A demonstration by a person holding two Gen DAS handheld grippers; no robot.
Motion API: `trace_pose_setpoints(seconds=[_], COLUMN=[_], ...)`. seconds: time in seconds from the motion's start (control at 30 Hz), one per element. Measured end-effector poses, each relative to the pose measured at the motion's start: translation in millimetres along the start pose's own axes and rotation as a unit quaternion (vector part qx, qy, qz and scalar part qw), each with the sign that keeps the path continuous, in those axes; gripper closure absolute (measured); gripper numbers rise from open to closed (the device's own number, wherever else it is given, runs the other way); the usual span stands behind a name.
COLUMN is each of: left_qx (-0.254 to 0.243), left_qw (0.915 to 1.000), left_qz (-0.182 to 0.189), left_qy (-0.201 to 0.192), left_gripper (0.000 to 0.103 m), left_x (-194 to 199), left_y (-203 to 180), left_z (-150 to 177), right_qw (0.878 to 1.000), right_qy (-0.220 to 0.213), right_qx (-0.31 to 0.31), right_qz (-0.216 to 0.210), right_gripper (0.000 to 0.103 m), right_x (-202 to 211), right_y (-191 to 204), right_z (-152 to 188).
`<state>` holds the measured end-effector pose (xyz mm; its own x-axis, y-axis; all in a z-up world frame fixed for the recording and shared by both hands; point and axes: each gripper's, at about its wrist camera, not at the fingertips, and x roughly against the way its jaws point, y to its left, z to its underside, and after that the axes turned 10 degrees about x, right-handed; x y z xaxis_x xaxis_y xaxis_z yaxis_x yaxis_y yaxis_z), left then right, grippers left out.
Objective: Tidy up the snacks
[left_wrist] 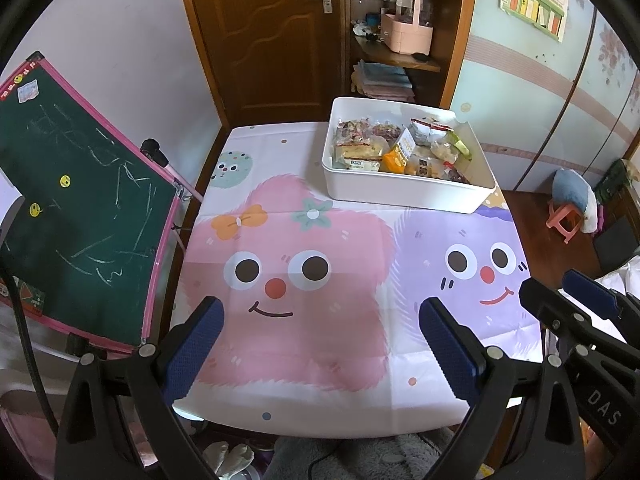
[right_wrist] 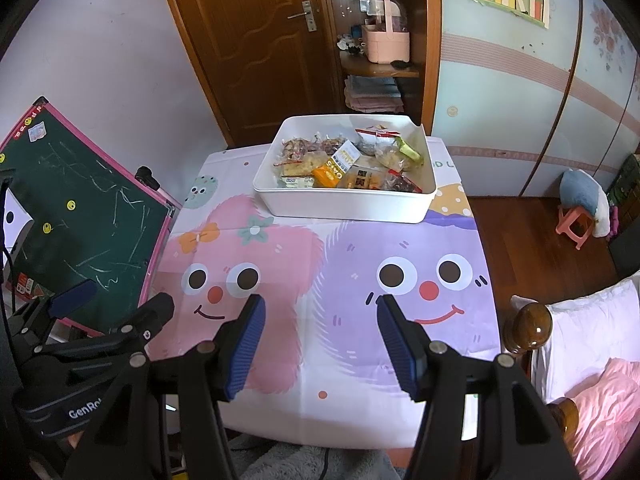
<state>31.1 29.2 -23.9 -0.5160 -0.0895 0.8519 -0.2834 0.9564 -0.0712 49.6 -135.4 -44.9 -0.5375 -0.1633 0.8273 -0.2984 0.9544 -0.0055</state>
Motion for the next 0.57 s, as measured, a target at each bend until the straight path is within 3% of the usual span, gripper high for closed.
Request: trace_pose_setpoints(seconds=[0.57], left_qx=[-0.002], left_qw=[1.0], left_qz=[-0.004], left_qy=[0.003], left_gripper=[0.005], left_x=[-0.2], left_y=[-3.7], left_z=[5.6], right_qw=[1.0], right_qy=[0.001], right_qx=[-0.001], right_qz=[0.0], right_gripper=[0.044], right_x=[1.4], right_y=[-1.1], right_z=[2.5])
